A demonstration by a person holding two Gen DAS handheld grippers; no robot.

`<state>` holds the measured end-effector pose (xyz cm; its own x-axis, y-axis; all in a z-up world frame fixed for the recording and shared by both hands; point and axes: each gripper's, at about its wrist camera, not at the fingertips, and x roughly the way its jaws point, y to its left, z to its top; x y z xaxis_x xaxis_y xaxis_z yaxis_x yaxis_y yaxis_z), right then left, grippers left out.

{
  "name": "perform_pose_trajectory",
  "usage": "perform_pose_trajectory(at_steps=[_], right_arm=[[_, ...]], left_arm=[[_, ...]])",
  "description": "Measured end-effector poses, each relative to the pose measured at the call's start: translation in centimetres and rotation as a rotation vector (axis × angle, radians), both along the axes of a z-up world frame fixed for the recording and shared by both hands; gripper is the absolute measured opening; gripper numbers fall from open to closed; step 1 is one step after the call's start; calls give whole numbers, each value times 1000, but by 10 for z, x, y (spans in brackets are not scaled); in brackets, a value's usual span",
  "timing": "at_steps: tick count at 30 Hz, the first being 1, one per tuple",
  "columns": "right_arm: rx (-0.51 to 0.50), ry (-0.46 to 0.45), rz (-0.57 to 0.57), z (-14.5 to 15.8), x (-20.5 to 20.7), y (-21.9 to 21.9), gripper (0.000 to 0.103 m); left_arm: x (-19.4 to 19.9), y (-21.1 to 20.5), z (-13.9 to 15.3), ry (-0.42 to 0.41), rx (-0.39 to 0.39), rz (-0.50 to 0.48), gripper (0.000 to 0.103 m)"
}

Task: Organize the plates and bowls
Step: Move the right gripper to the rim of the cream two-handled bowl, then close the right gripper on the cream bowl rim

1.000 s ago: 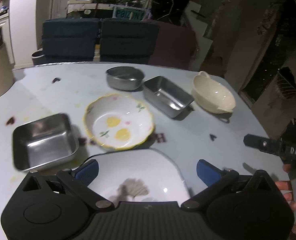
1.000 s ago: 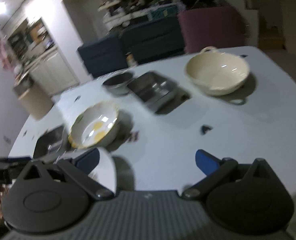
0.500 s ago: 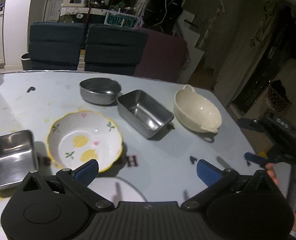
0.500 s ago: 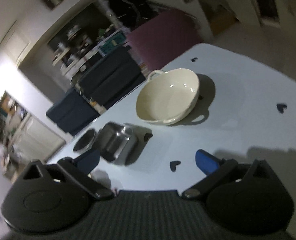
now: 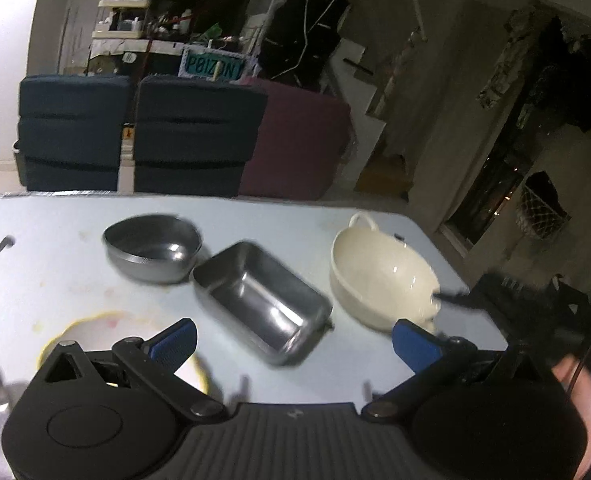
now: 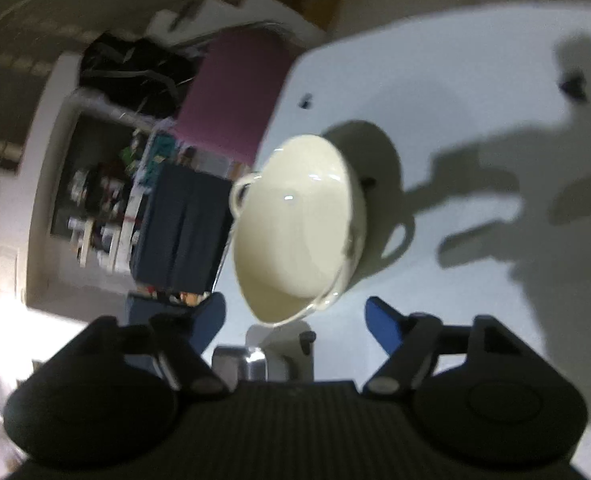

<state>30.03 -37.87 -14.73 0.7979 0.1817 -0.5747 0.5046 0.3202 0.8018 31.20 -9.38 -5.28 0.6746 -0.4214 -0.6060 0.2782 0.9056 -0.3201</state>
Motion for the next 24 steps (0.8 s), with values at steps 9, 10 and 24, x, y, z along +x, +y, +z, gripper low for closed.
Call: perform_pose_trajectory(at_steps=[9, 10, 24], right_arm=[[29, 46, -52, -35, 11, 13, 28], [29, 49, -41, -30, 15, 8, 18], [-27, 93, -30, -22, 19, -4, 14]], left_arm=[[38, -26, -10, 2, 3, -35, 103], [40, -28, -11, 0, 3, -41, 102], [46, -44, -21, 15, -24, -67, 88]])
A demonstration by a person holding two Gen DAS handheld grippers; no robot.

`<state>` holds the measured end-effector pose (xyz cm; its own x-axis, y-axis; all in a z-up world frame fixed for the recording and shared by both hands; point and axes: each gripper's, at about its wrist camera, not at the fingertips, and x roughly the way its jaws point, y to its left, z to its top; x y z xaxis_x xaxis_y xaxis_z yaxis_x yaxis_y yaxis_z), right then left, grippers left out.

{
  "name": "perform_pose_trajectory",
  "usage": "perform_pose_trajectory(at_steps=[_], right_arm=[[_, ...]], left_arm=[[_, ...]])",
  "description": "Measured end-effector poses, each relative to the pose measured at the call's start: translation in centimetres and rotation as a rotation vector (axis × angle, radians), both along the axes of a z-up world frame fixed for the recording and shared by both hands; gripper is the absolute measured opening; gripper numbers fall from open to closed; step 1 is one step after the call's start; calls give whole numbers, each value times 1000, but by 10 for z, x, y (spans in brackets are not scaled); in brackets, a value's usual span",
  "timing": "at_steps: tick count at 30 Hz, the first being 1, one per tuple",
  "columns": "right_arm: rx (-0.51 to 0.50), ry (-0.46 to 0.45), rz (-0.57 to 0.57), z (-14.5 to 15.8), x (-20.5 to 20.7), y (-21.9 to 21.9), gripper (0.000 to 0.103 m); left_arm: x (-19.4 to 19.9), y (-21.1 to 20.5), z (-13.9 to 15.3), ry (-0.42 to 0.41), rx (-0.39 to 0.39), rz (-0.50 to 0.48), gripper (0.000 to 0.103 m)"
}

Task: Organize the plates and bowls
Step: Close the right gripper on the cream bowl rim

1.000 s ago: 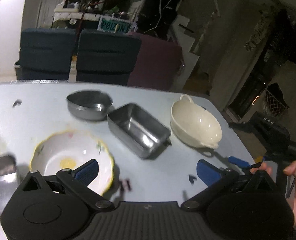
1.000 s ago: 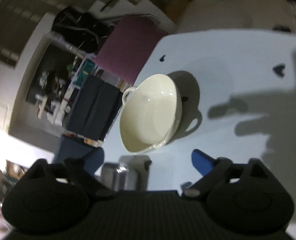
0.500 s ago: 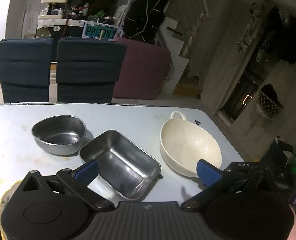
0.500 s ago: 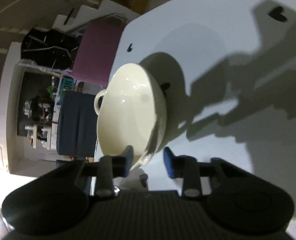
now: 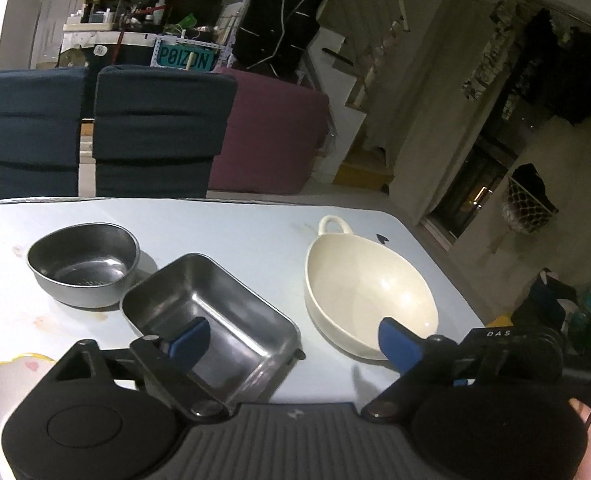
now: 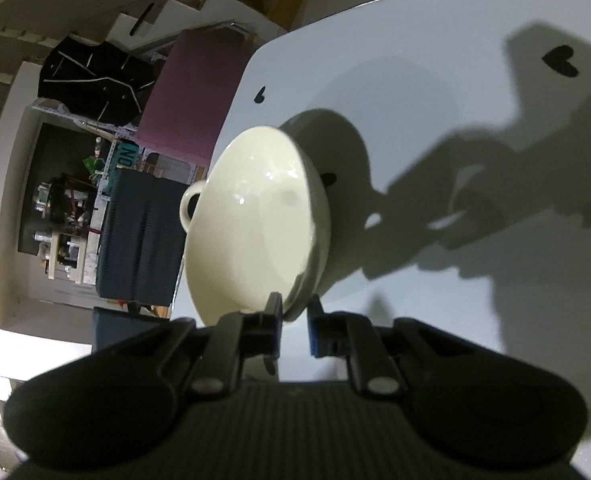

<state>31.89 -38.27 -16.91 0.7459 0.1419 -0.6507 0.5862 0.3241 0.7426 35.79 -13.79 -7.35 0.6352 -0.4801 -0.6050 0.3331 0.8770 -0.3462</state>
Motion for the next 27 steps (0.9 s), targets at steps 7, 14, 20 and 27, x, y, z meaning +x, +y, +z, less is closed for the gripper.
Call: perform_pose_trajectory(at_steps=[7, 14, 20, 27], right_arm=[[-11, -6, -45, 1, -12, -13, 11], [34, -54, -98, -13, -11, -33, 9], [-67, -4, -36, -1, -8, -35, 9], [-107, 46, 15, 8, -31, -70, 8]], left_arm=[[-4, -15, 2, 1, -7, -25, 84], [-9, -28, 0, 5, 4, -44, 83], [-6, -35, 2, 2, 6, -60, 77], [8, -52, -7, 22, -19, -91, 64]])
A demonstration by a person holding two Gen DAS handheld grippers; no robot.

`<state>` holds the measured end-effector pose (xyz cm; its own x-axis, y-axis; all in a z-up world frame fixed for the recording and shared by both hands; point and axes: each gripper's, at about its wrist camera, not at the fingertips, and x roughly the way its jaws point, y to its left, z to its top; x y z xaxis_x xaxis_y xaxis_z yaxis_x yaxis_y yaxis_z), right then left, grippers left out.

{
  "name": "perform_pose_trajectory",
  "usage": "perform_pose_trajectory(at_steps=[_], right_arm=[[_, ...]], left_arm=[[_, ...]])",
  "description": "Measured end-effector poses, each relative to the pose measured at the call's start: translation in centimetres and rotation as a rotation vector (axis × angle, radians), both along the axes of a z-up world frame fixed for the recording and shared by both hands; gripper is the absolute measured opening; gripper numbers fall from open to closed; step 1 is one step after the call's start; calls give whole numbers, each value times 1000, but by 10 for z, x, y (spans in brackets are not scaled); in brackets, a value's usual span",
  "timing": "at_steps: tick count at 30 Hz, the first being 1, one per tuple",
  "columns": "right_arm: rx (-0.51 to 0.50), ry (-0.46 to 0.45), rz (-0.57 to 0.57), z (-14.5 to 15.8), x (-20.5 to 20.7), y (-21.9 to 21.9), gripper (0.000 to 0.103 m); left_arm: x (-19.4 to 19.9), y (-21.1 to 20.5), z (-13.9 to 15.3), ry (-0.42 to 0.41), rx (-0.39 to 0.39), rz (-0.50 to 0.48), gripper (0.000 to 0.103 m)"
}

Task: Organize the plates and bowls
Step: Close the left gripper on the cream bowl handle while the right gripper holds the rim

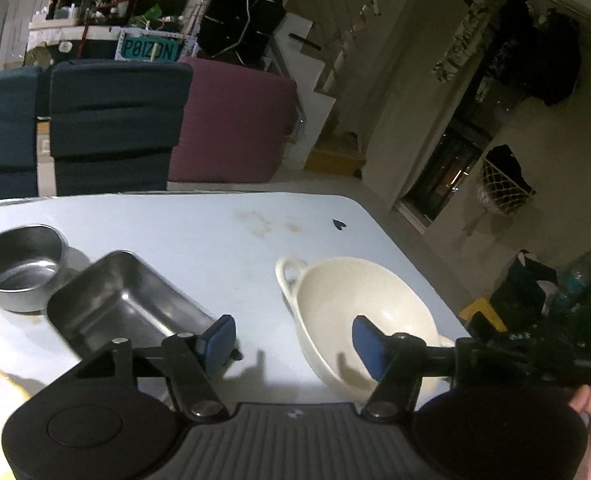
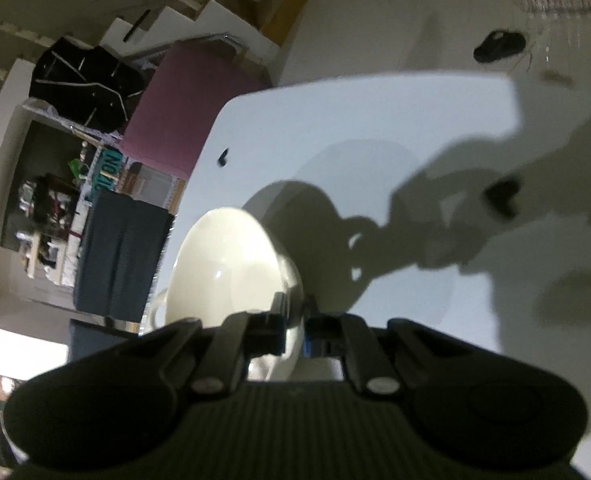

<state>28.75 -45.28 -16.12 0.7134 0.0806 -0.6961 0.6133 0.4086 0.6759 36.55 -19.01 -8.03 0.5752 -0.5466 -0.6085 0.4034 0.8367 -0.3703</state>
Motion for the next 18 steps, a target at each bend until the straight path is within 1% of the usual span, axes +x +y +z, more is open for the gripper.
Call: perform_pose_trajectory(at_steps=[4, 7, 11, 13, 14, 16, 17, 18], right_arm=[[-71, -6, -9, 4, -16, -26, 8], [-152, -3, -13, 7, -21, -36, 9], [-183, -17, 10, 4, -22, -36, 9], [-206, -20, 24, 4, -22, -34, 9], [-206, -24, 28, 3, -22, -35, 9], [-194, -32, 31, 2, -22, -40, 9], [-189, -35, 33, 2, -23, -41, 9], [-187, -38, 36, 2, -25, -42, 9]], left_arm=[[15, -16, -12, 44, -19, -5, 60], [26, -28, -24, 95, -42, -2, 57], [38, -46, -37, 142, -67, -1, 54], [45, -53, -42, 151, -74, -5, 53], [48, -57, -43, 153, -71, -7, 52], [53, -63, -46, 153, -62, -3, 43], [55, -64, -48, 156, -57, 8, 35], [57, -64, -49, 162, -50, 22, 23]])
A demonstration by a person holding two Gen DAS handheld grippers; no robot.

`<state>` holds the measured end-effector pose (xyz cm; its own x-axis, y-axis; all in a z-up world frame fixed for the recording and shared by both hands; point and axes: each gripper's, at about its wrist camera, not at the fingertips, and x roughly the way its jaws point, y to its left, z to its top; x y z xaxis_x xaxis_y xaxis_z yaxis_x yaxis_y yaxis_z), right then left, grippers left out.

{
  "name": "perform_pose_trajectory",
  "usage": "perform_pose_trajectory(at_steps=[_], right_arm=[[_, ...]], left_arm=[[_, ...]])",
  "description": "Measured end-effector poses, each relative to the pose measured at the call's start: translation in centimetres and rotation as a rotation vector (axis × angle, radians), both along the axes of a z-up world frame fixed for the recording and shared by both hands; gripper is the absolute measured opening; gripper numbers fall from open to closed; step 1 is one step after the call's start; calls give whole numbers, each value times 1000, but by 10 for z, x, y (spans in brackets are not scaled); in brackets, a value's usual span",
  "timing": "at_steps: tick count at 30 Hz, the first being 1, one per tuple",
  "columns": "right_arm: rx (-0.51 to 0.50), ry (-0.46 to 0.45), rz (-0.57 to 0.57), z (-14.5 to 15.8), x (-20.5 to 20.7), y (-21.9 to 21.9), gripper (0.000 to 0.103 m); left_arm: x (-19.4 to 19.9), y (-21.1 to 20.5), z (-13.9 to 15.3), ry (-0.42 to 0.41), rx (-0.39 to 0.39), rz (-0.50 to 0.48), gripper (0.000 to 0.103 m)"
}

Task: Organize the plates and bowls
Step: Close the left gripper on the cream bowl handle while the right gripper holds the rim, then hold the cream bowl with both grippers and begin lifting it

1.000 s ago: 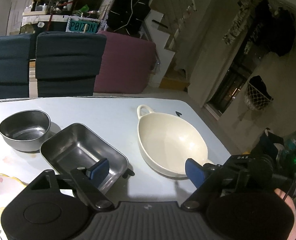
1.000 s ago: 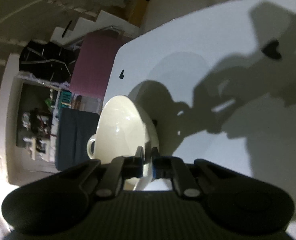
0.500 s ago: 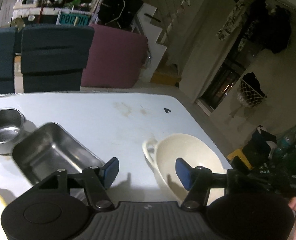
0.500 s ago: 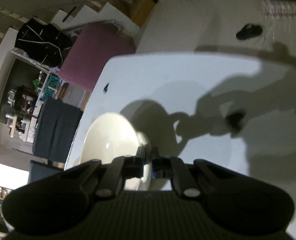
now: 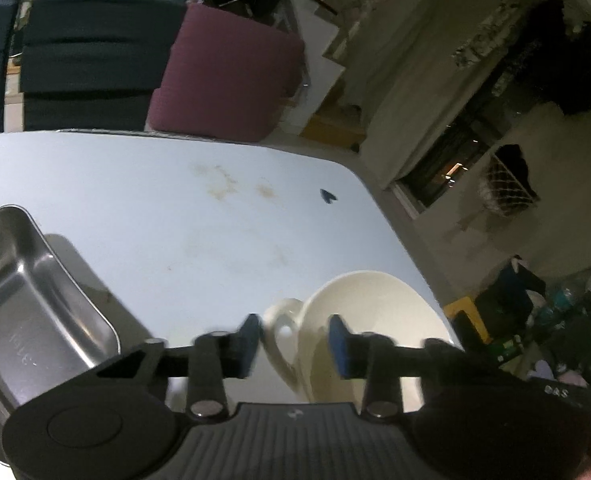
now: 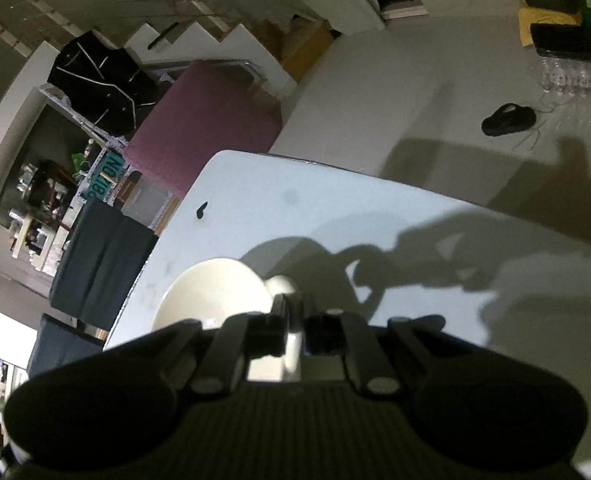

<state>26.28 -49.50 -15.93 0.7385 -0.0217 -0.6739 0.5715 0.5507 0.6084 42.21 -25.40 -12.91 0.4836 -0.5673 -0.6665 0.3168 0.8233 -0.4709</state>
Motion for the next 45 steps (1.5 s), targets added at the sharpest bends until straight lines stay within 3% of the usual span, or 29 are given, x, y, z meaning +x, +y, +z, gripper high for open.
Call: perform_pose_trajectory(at_steps=[2, 3, 5, 10, 15, 19, 21, 23, 27, 32, 45], right_arm=[[-4, -5, 7, 2, -5, 1, 9], [-9, -6, 10, 2, -9, 0, 9], [-19, -8, 13, 4, -10, 2, 9], [-8, -1, 24, 7, -13, 4, 9], [1, 5, 85, 8, -14, 7, 9], [21, -6, 139, 7, -15, 5, 11], [31, -16, 151, 8, -16, 3, 14], [43, -28, 155, 9, -17, 1, 19], [-36, -30, 204, 16, -13, 7, 25], [-119, 9, 249, 16, -3, 17, 25], [-140, 35, 268, 13, 2, 16, 25]], left_arm=[[2, 4, -4, 21, 14, 20, 10], [1, 7, -6, 32, -4, 19, 10], [-1, 14, -8, 45, -37, 16, 11], [-12, 26, -5, 23, -4, -1, 12], [-22, 53, -6, 107, -58, 16, 12], [-17, 51, -6, 116, -59, 17, 11], [-14, 47, -6, 114, -67, 22, 22], [-14, 45, -8, 112, -77, 18, 26], [-14, 37, -12, 107, -56, 8, 27], [-12, 28, -18, 121, -41, 2, 27], [-9, 20, -29, 147, -15, 11, 22]])
